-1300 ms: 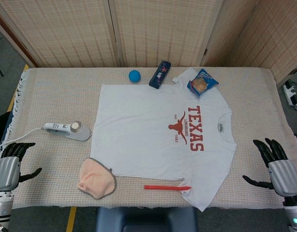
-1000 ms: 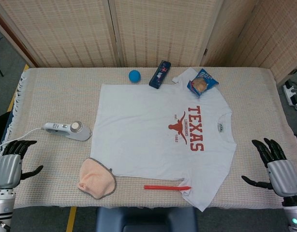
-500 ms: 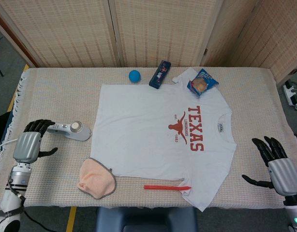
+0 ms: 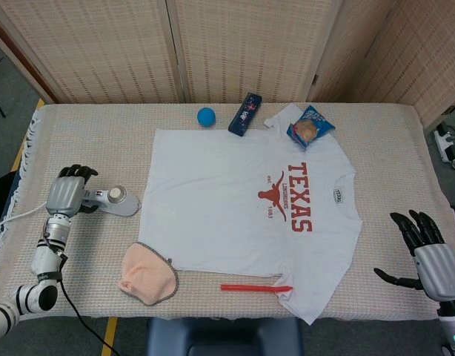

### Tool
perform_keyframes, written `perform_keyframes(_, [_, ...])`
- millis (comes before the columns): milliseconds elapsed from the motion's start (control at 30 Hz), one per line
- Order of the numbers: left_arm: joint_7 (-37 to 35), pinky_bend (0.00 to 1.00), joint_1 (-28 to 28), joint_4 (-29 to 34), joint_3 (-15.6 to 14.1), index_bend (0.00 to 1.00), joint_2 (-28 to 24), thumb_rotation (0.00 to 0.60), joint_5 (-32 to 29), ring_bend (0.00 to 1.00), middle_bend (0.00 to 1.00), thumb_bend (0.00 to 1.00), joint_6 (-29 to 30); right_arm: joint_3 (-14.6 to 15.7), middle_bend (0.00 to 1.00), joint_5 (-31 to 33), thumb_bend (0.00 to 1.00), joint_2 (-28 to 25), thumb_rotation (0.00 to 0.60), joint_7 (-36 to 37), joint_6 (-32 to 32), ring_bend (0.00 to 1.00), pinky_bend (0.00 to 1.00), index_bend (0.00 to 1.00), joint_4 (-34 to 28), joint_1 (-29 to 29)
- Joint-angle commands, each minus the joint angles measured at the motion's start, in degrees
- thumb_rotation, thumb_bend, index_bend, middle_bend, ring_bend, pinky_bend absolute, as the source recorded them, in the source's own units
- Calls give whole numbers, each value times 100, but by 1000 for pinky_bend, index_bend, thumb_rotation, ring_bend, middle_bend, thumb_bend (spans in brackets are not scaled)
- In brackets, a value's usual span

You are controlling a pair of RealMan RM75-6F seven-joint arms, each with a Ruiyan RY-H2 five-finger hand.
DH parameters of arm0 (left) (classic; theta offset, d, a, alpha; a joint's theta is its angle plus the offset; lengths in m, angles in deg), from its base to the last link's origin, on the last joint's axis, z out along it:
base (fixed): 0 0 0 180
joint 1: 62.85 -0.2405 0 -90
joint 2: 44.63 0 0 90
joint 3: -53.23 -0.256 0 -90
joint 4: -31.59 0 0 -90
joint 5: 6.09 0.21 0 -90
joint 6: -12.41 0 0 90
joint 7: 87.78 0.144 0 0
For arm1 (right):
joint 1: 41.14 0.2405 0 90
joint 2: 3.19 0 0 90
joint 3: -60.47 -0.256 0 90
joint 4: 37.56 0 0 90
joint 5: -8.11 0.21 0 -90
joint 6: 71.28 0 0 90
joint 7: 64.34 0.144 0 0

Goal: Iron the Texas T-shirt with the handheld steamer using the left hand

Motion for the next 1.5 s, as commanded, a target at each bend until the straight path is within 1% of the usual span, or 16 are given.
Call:
perform_keyframes(33, [62, 203, 221, -425, -7, 374, 252, 600, -256, 201, 313, 138, -363, -4, 112, 25, 55, 9, 399, -15, -26, 8, 45, 0, -12, -4])
perform_keyframes(200, [-38, 220, 342, -912, -62, 437, 516, 600, -345, 255, 384, 165, -563, -11, 112, 64, 55, 33, 398, -46, -108, 8, 45, 0, -17, 9])
perform_keyframes(300, [-254, 257, 391, -1225, -78, 494, 686, 600, -271, 325, 472, 191, -568, -3, 112, 81, 56, 53, 397, -54, -191, 8, 46, 0, -20, 32])
perform_keyframes(367, [-436, 321, 424, -1444, -101, 555, 796, 600, -203, 420, 580, 213, -609, 18, 112, 83, 56, 75, 396, -70, -278, 8, 46, 0, -21, 56])
perform_keyframes(533, [-951, 472, 478, -1903, -156, 683, 1031, 600, 19, 583, 738, 261, -628, 109, 110, 54, 55, 161, 402, -124, -560, 8, 46, 0, -24, 145])
perform_keyframes(667, [-1557, 598, 514, -2242, -240, 751, 1213, 600, 270, 676, 820, 294, -688, 220, 109, 31, 56, 279, 402, -174, -921, 8, 46, 0, -2, 266])
perform_keyframes(833, [-2143, 650, 555, -2676, -379, 817, 1472, 600, 608, 748, 893, 321, -603, 341, 105, -22, 56, 406, 398, -292, -1422, 8, 46, 0, 11, 482])
perform_keyframes(900, [-2423, 668, 567, -2846, -417, 851, 1580, 600, 728, 781, 928, 329, -541, 365, 95, -32, 72, 460, 395, -300, -1639, 8, 46, 0, 7, 598])
perform_keyframes(967, [-2721, 678, 571, -2988, -437, 882, 1671, 600, 830, 811, 961, 338, -451, 386, 87, -26, 121, 522, 396, -306, -1892, 5, 46, 0, -9, 732])
perform_keyframes(1067, [-3101, 683, 564, -3131, -465, 915, 1745, 600, 975, 841, 993, 343, -268, 476, 69, -52, 248, 617, 400, -360, -2373, 0, 46, 0, -34, 967])
perform_keyframes(1167, [-3427, 685, 550, -3114, -483, 935, 1722, 600, 1122, 863, 1000, 343, -18, 555, 55, -88, 354, 748, 405, -388, -2828, 0, 41, 0, 9, 1206])
perform_keyframes(1267, [-3623, 685, 527, -2882, -503, 939, 1602, 600, 1282, 871, 1000, 343, 308, 561, 46, -112, 430, 895, 422, -340, -3056, 0, 11, 0, 109, 1379])
perform_keyframes(1400, [-3562, 685, 483, -2265, -503, 936, 1405, 600, 1462, 868, 1000, 343, 792, 567, 43, -151, 456, 1073, 424, -212, -3202, 0, 0, 0, 333, 1538])
perform_keyframes(1500, [-3276, 685, 484, -1710, -484, 932, 1268, 600, 1564, 865, 1000, 341, 1076, 616, 40, -221, 465, 1186, 425, -140, -3295, 0, 0, 0, 475, 1643])
